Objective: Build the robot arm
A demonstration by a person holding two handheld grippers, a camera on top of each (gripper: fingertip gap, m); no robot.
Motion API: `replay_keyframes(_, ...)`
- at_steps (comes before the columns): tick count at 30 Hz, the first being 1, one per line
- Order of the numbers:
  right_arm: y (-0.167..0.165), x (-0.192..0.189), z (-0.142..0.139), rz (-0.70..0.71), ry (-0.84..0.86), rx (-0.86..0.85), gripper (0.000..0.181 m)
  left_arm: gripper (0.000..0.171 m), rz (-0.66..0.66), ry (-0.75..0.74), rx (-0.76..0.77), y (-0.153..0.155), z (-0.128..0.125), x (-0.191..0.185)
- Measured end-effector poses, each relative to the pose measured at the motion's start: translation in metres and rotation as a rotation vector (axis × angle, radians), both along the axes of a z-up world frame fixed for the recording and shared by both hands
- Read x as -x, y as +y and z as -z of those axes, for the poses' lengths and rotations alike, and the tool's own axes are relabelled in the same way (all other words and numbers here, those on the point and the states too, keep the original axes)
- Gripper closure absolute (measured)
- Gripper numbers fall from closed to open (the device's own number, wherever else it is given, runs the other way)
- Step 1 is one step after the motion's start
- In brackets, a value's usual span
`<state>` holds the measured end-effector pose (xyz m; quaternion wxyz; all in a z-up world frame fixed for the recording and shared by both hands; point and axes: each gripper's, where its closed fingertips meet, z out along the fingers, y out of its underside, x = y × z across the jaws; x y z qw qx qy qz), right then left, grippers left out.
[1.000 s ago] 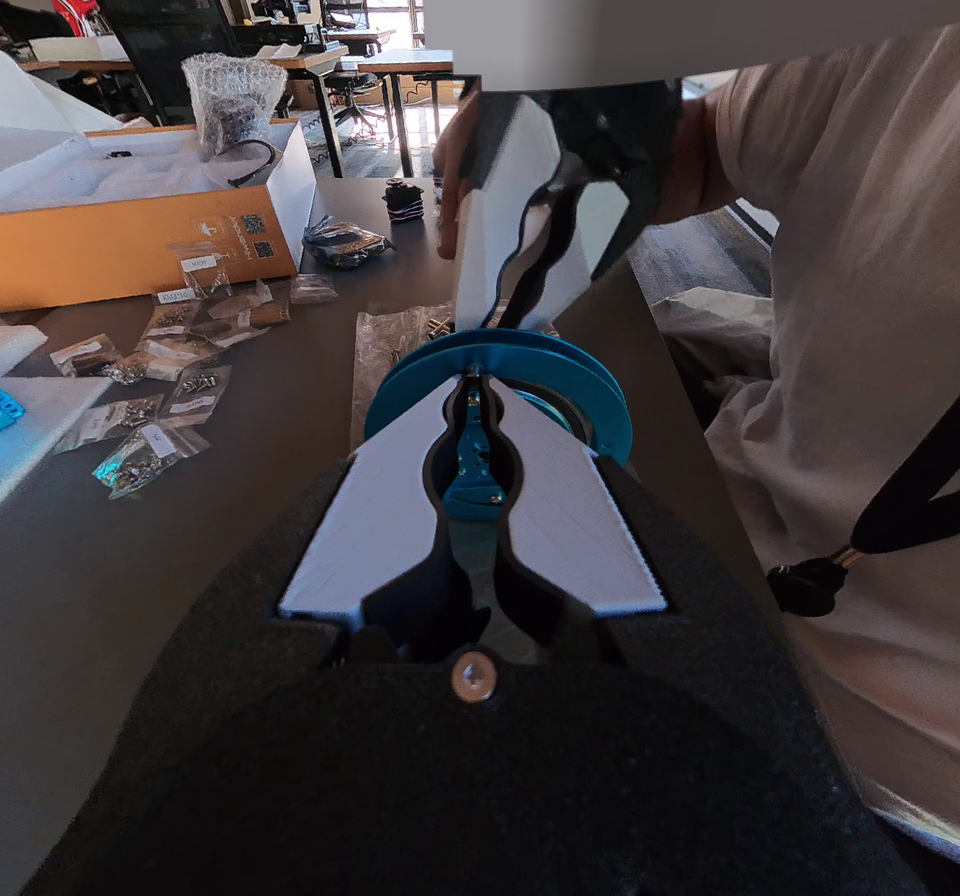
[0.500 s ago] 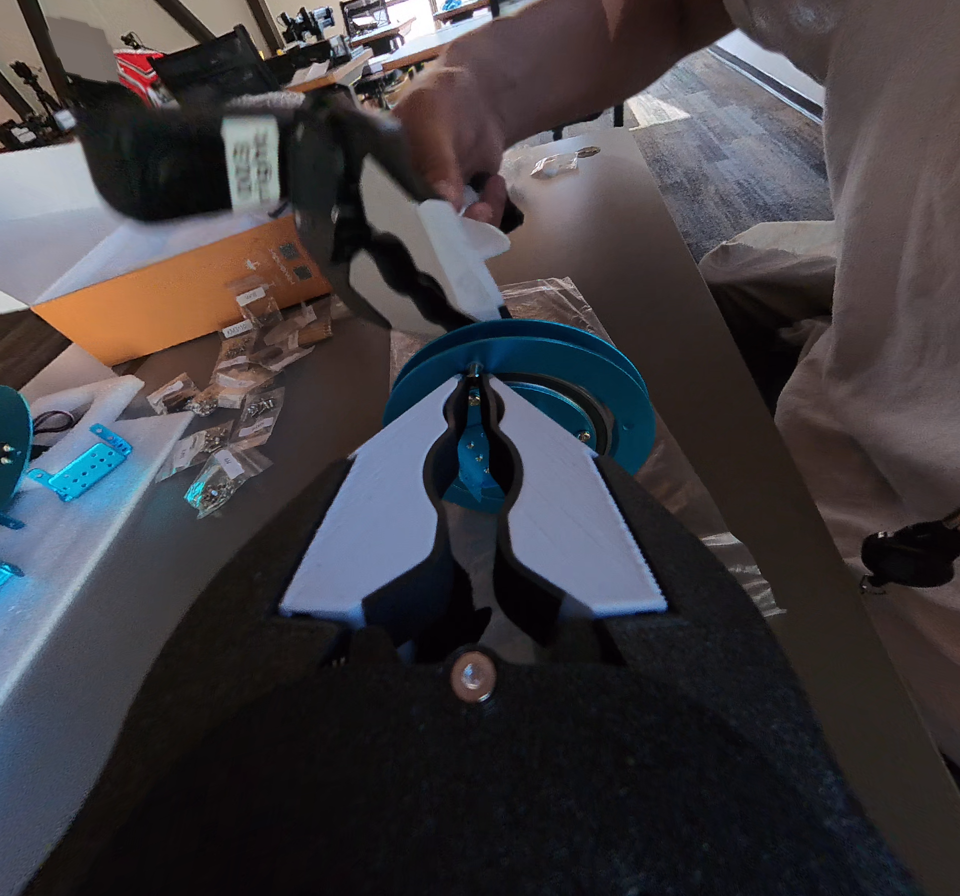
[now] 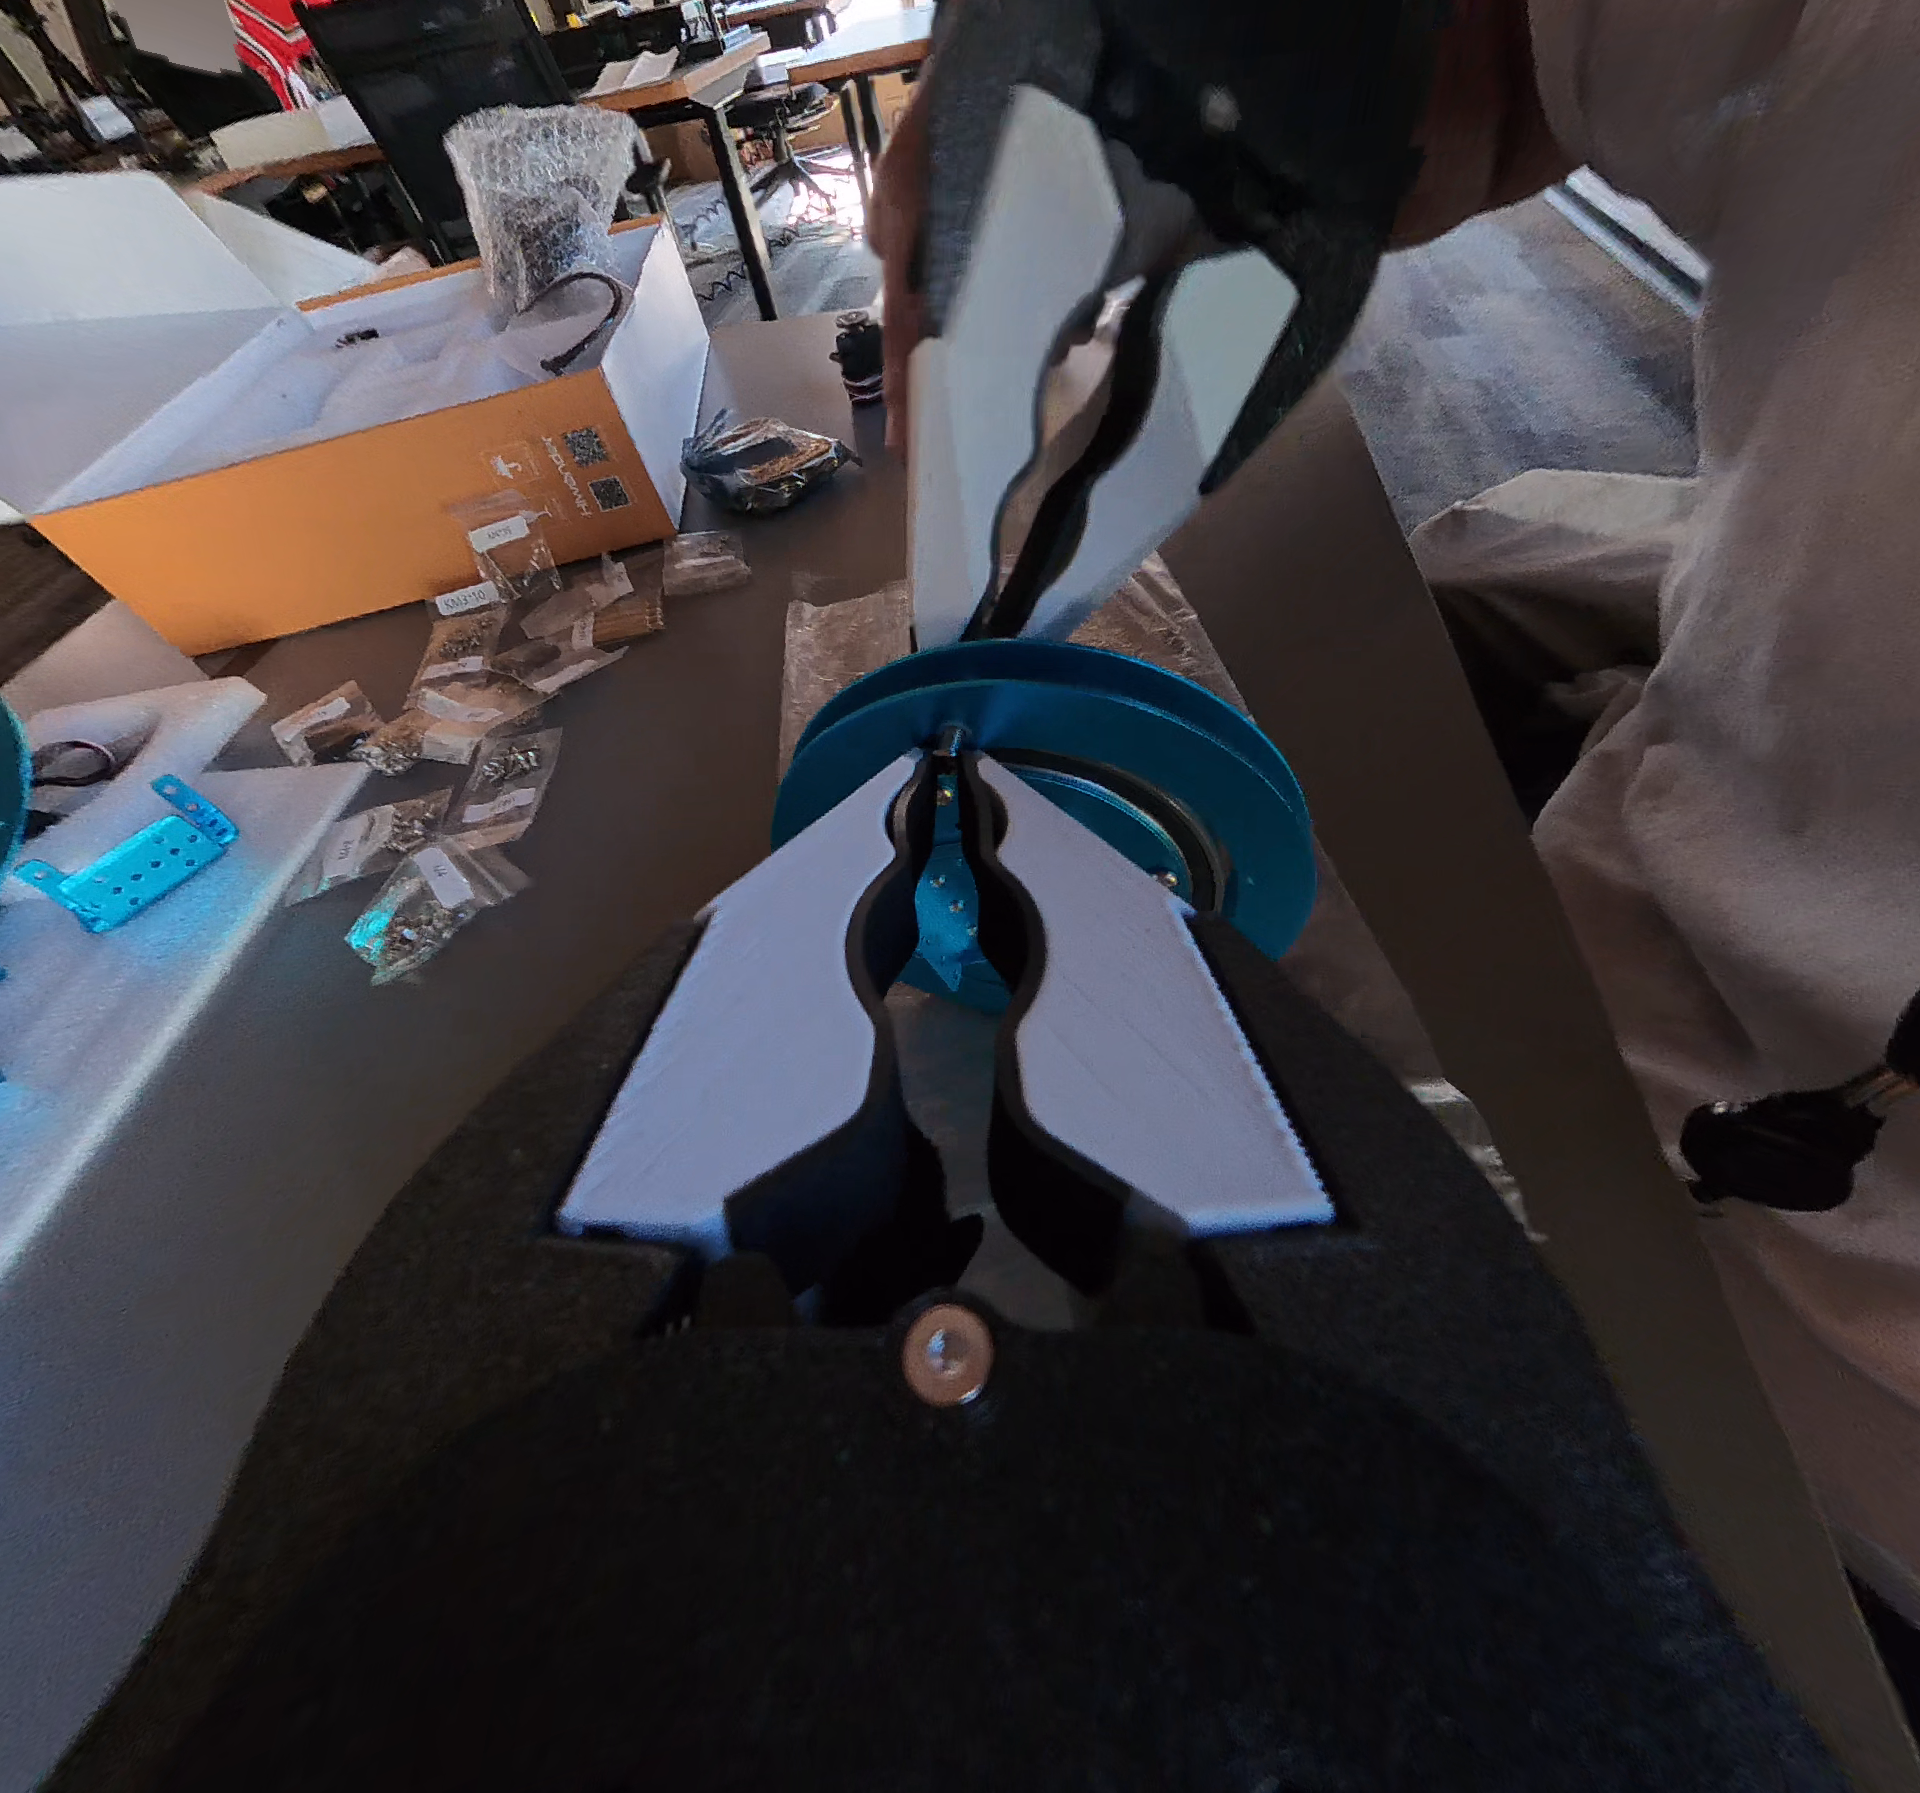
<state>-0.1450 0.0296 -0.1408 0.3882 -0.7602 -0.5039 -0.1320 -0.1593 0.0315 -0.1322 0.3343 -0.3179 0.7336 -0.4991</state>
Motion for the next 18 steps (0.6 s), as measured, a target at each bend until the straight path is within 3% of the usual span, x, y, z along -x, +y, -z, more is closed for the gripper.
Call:
replay_keyframes(9,-0.024,0.019,-0.006,0.206,1.202,1.213,0.178,0.169,-0.004,-0.087,-0.144,-0.007,0.000,0.002)
replay_keyframes(11,-0.026,0.020,-0.007,0.183,1.315,1.312,0.177,0.169,0.004,-0.074,-0.125,-0.008,-0.001,0.002)
replay_keyframes(13,-0.025,0.019,-0.004,0.119,1.171,1.115,0.176,0.169,0.000,-0.054,-0.093,-0.007,-0.001,0.002)
replay_keyframes(18,-0.006,0.002,-0.013,0.013,0.447,0.212,0.161,0.169,-0.026,0.016,0.012,0.001,0.000,-0.003)
